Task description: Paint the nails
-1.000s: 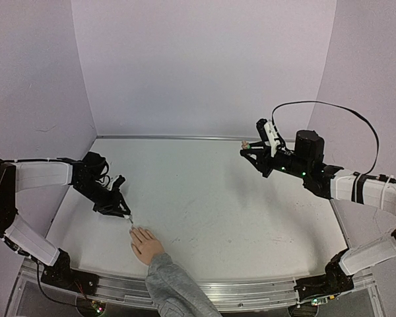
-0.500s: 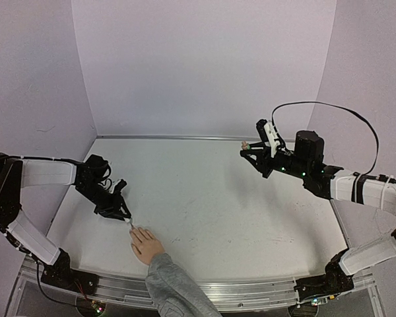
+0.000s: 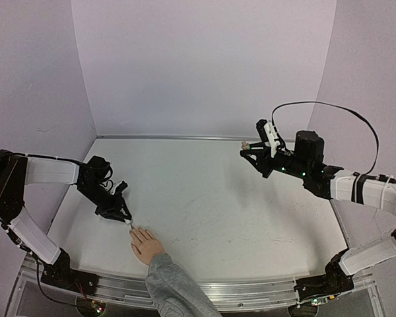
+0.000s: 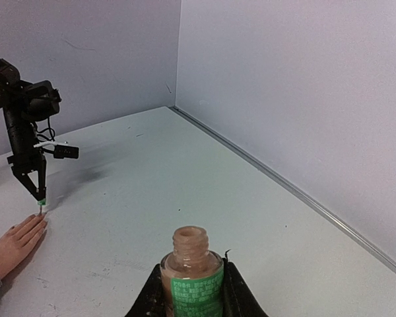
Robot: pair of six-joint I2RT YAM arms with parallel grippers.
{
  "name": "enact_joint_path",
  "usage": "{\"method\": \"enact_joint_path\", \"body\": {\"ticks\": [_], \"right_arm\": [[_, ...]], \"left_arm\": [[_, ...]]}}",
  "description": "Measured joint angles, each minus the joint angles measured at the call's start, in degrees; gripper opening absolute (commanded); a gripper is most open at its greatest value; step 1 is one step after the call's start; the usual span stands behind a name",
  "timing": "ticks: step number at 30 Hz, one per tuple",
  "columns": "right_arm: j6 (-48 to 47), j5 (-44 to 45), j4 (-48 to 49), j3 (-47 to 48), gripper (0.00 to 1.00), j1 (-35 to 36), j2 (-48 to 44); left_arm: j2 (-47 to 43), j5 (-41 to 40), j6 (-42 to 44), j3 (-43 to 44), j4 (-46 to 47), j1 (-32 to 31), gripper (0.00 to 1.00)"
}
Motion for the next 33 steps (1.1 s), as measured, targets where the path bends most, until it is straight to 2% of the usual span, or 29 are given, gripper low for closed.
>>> {"method": "enact_joint_path", "body": {"ticks": [33], "right_arm": [[0.02, 0.00, 0.00, 0.00, 0.00, -0.26, 0.00]], "left_arm": [[1.16, -1.27, 0.09, 0.37, 0.11, 0.00, 0.00]]}}
